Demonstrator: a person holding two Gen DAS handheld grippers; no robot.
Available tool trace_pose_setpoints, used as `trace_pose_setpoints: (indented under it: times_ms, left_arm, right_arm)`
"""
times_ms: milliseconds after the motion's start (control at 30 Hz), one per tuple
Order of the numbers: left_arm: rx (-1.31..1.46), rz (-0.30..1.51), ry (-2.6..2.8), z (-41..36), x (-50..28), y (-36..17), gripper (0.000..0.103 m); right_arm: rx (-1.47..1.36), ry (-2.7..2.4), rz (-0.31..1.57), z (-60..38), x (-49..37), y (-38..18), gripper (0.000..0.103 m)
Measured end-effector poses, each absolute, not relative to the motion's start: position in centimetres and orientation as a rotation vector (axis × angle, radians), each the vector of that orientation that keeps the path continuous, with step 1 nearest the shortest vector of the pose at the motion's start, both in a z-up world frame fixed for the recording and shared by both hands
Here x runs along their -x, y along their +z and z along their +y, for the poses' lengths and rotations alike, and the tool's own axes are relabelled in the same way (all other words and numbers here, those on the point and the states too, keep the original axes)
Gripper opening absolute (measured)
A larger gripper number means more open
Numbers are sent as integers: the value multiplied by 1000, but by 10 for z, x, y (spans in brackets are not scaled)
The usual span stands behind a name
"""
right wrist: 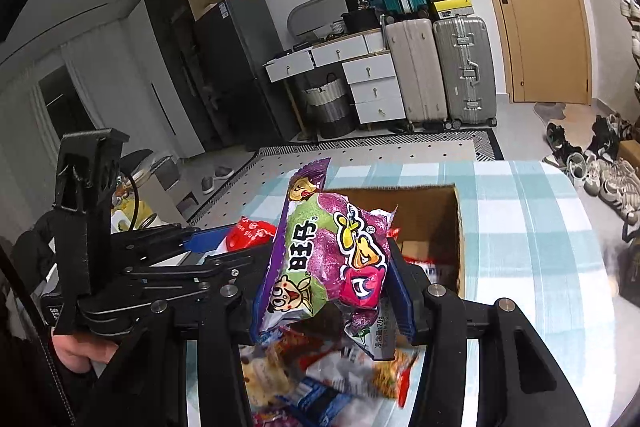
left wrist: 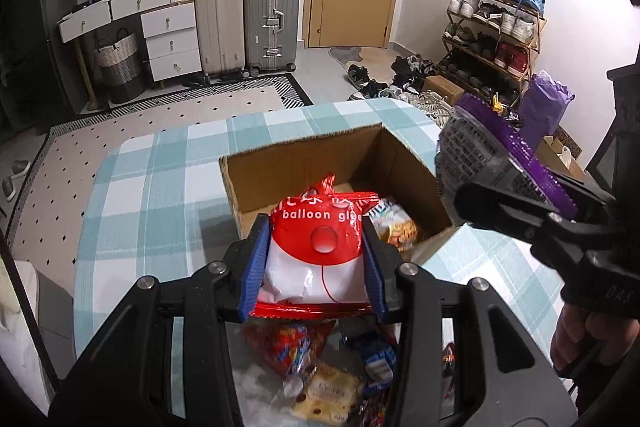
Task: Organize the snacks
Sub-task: 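Carry both bags over the cardboard box and lower them inside, then open both grippers and withdraw them from the box toward the snack pile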
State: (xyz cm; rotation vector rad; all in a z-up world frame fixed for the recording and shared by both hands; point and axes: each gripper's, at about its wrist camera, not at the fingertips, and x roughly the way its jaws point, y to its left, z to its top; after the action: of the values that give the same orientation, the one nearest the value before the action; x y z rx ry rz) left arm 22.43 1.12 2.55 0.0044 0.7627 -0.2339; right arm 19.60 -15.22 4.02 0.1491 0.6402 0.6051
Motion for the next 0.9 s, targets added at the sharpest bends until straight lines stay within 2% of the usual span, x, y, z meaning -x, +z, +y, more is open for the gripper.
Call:
trace_pose_setpoints:
  times_ms: [267,633,733,800,833,867,900]
  left_arm:
    - [0,769,-244,7,-264,23,40]
    - [13,841,-276,4,-318,-4,40]
    - [17,881,-270,4,-328,-12,49]
    - [39,864,-263,8,-329,-12,64]
    - [46,863,-259,10,-329,-12,76]
    - [46,871,-256,12,-329,-13,82]
    - [47,874,-264,13,-328,-13,82]
  right_arm:
    - [-117,606,658,-137,-228,43,49]
    - [-146,565,718,-133,-277,7,49]
    - [-156,558,733,-133,-287,-1,52]
    - [-156,537,738,-136,-291,-4,61]
    - [-158,528,731,-138,-291,-4,67]
    - [-156,523,719,-140,-291,-4,70]
    - [-156,520,709,-143,-291,-4,73]
